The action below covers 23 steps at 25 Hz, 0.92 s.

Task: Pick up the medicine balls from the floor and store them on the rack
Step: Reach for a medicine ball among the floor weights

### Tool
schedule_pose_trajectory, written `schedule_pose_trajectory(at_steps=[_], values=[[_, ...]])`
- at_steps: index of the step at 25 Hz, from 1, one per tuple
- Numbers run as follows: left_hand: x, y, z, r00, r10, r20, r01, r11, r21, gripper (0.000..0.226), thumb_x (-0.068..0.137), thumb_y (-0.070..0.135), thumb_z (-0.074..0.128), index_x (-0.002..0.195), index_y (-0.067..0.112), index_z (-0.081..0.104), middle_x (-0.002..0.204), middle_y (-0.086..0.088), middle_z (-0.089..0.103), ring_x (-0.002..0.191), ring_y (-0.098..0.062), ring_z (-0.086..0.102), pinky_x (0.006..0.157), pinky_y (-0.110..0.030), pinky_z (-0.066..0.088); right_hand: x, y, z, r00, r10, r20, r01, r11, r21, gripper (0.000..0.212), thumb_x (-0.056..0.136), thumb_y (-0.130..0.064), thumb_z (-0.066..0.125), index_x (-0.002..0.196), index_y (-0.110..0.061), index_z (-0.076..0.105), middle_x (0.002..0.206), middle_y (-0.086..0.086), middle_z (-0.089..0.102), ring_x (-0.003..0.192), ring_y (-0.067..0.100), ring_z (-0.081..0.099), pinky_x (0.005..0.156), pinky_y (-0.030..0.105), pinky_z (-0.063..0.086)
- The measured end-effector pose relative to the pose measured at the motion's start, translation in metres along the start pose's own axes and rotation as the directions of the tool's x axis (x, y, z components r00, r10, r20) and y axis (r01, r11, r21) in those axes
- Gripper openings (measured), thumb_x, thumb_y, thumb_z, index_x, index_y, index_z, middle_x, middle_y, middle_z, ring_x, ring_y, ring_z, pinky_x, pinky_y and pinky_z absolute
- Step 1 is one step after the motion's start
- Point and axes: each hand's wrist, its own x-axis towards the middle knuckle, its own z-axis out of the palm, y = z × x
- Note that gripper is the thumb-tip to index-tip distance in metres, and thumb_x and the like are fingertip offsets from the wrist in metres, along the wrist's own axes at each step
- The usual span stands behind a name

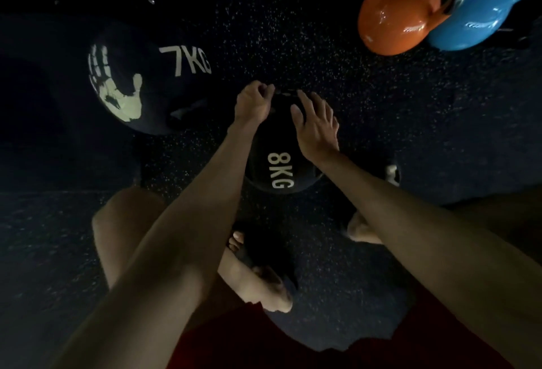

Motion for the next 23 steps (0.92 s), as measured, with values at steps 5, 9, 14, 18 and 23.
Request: schedule_pose_trajectory(at_steps=[5, 9, 14, 18, 23], values=[[0.029, -0.006, -0.001, 0.979, 0.137, -0.151, -0.152, 0.983, -0.099, 0.054, 0.097, 0.05, 0.046, 0.133, 0.013, 0.059, 0.13, -0.01, 0.063, 0.121, -0.027, 0.058, 0.102, -0.041, 0.048, 0.107, -0.033, -0.021, 0.984, 0.168, 0.064, -0.177, 0.97, 0.166, 0.052, 0.098, -0.057, 0.035, 0.138, -0.032, 0.057, 0.145, 0.004, 0.053, 0.134, 0.029, 0.045, 0.113, 0.053, 0.031], [0.028, -0.003, 0.01, 0.977, 0.182, -0.108, -0.178, 0.983, 0.047, 0.066, 0.096, 0.063, 0.043, 0.153, 0.034, 0.03, 0.161, -0.01, 0.027, 0.147, -0.032, 0.024, 0.119, -0.054, 0.018, 0.188, -0.044, -0.047, 0.951, 0.294, 0.096, -0.309, 0.923, 0.23, 0.05, 0.098, -0.039, 0.048, 0.135, -0.008, 0.06, 0.136, 0.013, 0.061, 0.12, 0.033, 0.059, 0.097, 0.035, 0.047], [0.063, 0.021, 0.009, 0.952, 0.187, -0.241, -0.209, 0.975, -0.07, 0.056, 0.098, 0.061, 0.038, 0.146, 0.033, 0.047, 0.153, -0.012, 0.043, 0.142, -0.031, 0.035, 0.116, -0.054, 0.029, 0.227, -0.047, -0.06, 0.965, 0.216, 0.147, -0.248, 0.935, 0.254, 0.051, 0.101, -0.04, 0.047, 0.138, -0.006, 0.055, 0.134, 0.011, 0.059, 0.12, 0.031, 0.058, 0.088, 0.026, 0.043], [0.105, 0.019, -0.032, 0.971, 0.103, -0.217, -0.139, 0.978, -0.158, 0.058, 0.097, 0.06, 0.042, 0.133, 0.019, 0.063, 0.132, -0.006, 0.064, 0.123, -0.022, 0.057, 0.099, -0.024, 0.044, 0.214, -0.049, -0.059, 0.971, -0.018, 0.237, -0.079, 0.917, 0.391, 0.048, 0.102, -0.051, 0.044, 0.13, -0.017, 0.062, 0.129, 0.007, 0.062, 0.123, 0.025, 0.057, 0.1, 0.028, 0.044], [0.139, 0.013, -0.077, 0.95, 0.098, -0.295, -0.11, 0.994, -0.023, 0.047, 0.102, 0.039, 0.052, 0.094, -0.003, 0.071, 0.099, -0.018, 0.073, 0.091, -0.031, 0.069, 0.071, -0.033, 0.048, 0.21, -0.07, -0.041, 0.983, -0.122, 0.137, 0.069, 0.939, 0.336, 0.07, 0.094, -0.071, 0.034, 0.147, -0.027, 0.047, 0.149, 0.004, 0.051, 0.135, 0.027, 0.048, 0.113, 0.041, 0.036]])
